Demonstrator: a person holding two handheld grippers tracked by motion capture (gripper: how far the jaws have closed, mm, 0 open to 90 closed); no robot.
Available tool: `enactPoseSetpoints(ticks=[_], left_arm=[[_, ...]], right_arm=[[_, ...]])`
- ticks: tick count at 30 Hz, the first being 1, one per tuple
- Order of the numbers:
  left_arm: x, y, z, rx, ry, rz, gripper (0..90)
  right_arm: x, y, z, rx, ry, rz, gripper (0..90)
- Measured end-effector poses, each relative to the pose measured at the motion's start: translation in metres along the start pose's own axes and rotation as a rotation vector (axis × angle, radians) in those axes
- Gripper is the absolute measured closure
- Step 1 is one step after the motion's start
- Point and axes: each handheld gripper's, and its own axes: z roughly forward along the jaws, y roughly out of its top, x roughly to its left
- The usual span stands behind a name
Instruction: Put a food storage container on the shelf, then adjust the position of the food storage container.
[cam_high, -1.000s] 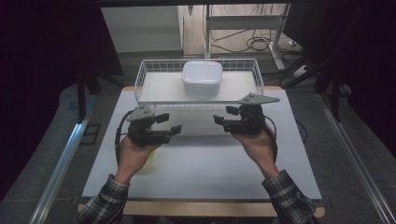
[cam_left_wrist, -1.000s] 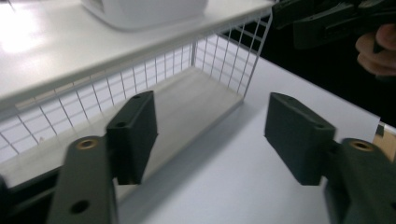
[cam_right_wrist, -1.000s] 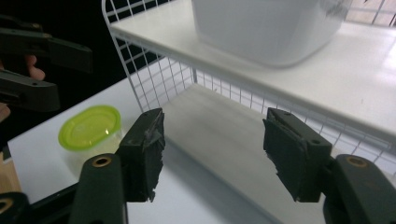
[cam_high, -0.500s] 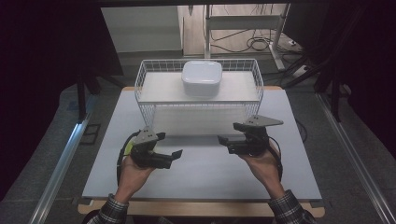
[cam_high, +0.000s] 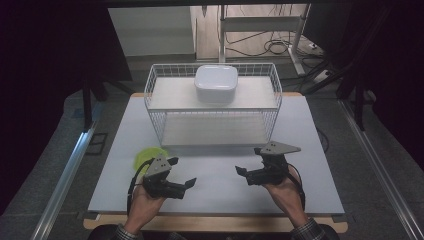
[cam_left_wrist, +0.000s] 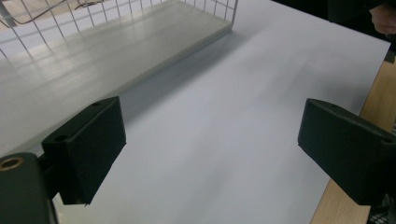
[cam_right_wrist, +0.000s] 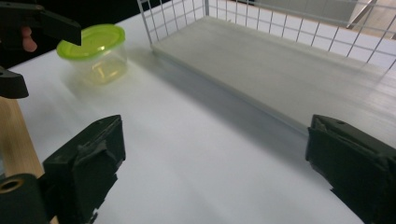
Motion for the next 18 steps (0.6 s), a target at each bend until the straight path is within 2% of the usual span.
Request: enactPoseSetpoints(ticks=[3, 6, 9, 11, 14, 18], left_arm=[[-0.001, -0.009, 0.001, -0.009, 0.011, 0.015, 7.0], [0.0, -0.016, 0.0, -0.004, 0.014, 0.003, 7.2], [0.002, -0.022, 0.0, 0.012, 0.013, -0.013, 7.1], [0.002, -0.025, 0.001, 0.027, 0.022, -0.01, 6.9], [0.002, -0.025, 0.003, 0.052, 0.026, -0.014, 6.3], [0.003, -0.021, 0.003, 0.082, 0.007, -0.027, 4.8]], right_arm=[[0.001, -0.009, -0.001, 0.01, -0.005, -0.016, 3.4], [0.001, -0.02, -0.003, 0.004, -0.017, -0.021, 2.4], [-0.002, -0.031, -0.003, 0.025, -0.017, 0.003, 2.3], [-0.004, -0.037, -0.003, 0.046, -0.024, 0.019, 2.4], [-0.006, -0.041, -0.001, 0.067, -0.026, 0.031, 2.7], [-0.007, -0.041, 0.0, 0.072, -0.03, 0.029, 3.0]])
